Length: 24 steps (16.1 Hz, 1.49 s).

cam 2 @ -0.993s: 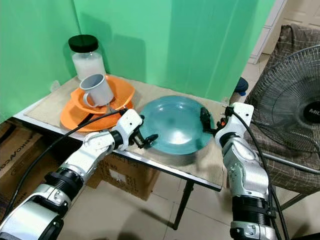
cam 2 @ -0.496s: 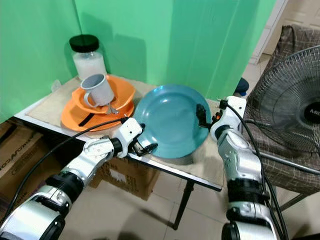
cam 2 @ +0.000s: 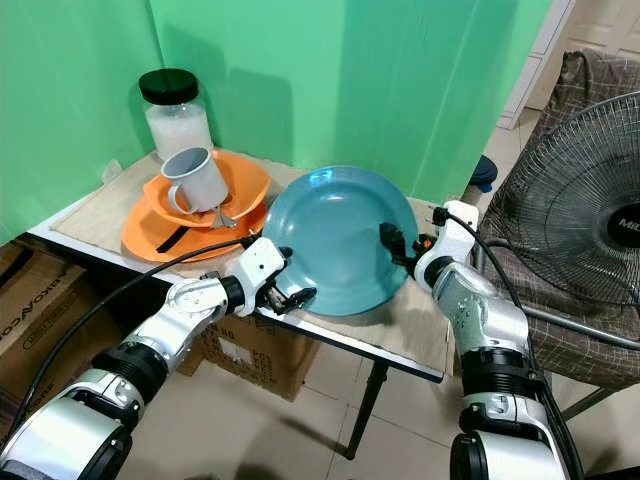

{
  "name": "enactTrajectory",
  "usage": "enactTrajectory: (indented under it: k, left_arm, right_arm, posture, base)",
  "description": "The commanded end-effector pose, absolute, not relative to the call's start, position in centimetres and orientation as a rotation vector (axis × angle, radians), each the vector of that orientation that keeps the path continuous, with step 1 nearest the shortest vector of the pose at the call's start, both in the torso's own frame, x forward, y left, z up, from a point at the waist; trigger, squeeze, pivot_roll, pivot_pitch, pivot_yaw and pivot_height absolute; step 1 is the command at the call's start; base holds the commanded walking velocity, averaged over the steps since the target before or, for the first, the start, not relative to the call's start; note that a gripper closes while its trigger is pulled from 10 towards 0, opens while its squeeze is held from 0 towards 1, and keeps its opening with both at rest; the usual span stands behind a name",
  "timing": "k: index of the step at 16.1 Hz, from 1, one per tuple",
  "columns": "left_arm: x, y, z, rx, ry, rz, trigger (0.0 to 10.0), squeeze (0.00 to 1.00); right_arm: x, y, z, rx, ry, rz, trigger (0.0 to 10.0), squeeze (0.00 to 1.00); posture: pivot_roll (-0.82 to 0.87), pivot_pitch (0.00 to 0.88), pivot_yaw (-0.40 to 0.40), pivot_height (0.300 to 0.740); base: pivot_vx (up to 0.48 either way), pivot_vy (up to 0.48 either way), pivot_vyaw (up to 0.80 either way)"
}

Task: Setting the table

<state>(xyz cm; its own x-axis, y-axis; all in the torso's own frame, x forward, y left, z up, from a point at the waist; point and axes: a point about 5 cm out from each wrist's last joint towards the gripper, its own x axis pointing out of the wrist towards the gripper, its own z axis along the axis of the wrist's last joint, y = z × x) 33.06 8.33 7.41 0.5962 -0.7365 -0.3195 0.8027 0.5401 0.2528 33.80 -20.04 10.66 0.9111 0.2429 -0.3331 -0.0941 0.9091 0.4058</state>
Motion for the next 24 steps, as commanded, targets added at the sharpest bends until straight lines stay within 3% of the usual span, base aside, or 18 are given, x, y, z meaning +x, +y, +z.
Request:
enactTrajectory:
  k: [1,23,24]
  left_arm:
    - [32.9,8.5,6.8,0.416,0.228,-0.933,10.0,0.0]
    - [33.5,8.9,7.4,0.433,0.212,-0.934,10.0,0.0]
    - [33.6,8.8,7.5,0.415,0.213,-0.932,10.0,0.17]
  right_arm:
    - [33.9,-20.2,11.0,0.422,0.386,0.189,0.0,0.0]
    - [32.8,-19.9,10.4,0.583,0.419,0.277,0.0,0.0]
    - [32.8,-20.0,10.6,0.593,0.41,0.273,0.0,0.0]
  posture:
    - [0.01,0.0,-0.038,0.74]
    - [0.01,0.0,-0.033,0.74]
    - [0.01,0.0,-0.033,0.74]
  base:
    - [0.0,0.0,0.0]
    - [0.0,0.0,0.0]
    - [0.0,0.0,0.0]
